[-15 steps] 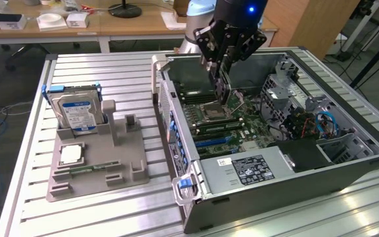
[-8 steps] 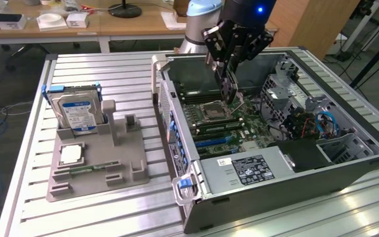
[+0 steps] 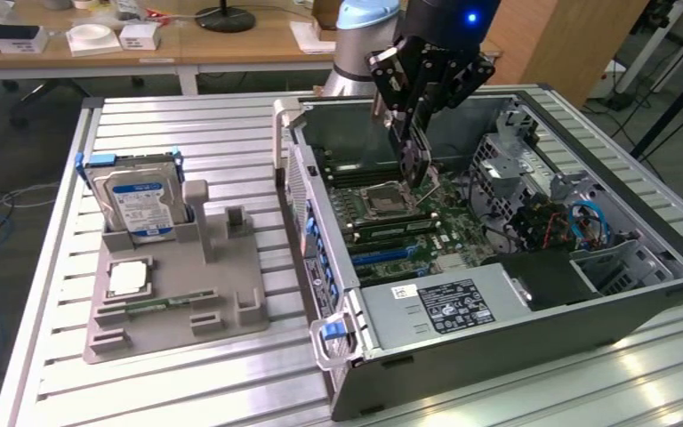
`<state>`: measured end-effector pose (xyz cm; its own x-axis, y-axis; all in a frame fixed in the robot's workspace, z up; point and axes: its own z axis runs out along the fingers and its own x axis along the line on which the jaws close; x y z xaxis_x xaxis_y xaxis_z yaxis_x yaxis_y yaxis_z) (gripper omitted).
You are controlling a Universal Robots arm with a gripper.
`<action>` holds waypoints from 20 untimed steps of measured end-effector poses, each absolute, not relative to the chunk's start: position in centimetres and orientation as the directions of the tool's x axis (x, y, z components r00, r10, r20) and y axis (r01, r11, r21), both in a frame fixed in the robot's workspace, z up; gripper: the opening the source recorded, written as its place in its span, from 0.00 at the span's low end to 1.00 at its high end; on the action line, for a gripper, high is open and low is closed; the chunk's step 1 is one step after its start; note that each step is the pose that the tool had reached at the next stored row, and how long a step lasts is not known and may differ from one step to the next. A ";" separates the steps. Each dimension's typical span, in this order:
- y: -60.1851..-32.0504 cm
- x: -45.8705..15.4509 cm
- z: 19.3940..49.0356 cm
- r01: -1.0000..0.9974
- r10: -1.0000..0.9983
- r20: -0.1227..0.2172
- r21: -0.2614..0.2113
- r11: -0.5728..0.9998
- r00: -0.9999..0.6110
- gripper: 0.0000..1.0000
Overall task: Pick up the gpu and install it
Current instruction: 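Pick up the gpu and move the gpu toward the slot, then insert the gpu into the slot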
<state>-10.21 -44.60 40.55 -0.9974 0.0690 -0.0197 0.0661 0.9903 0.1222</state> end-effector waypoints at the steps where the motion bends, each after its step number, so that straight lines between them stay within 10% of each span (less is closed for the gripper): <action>1: -44.6 -10.1 40.5 0.063 0.065 -0.020 0.122 0.991 -0.998 0.26; 20: -44.6 -8.6 40.5 0.021 0.024 -0.020 0.122 0.992 -1.000 0.26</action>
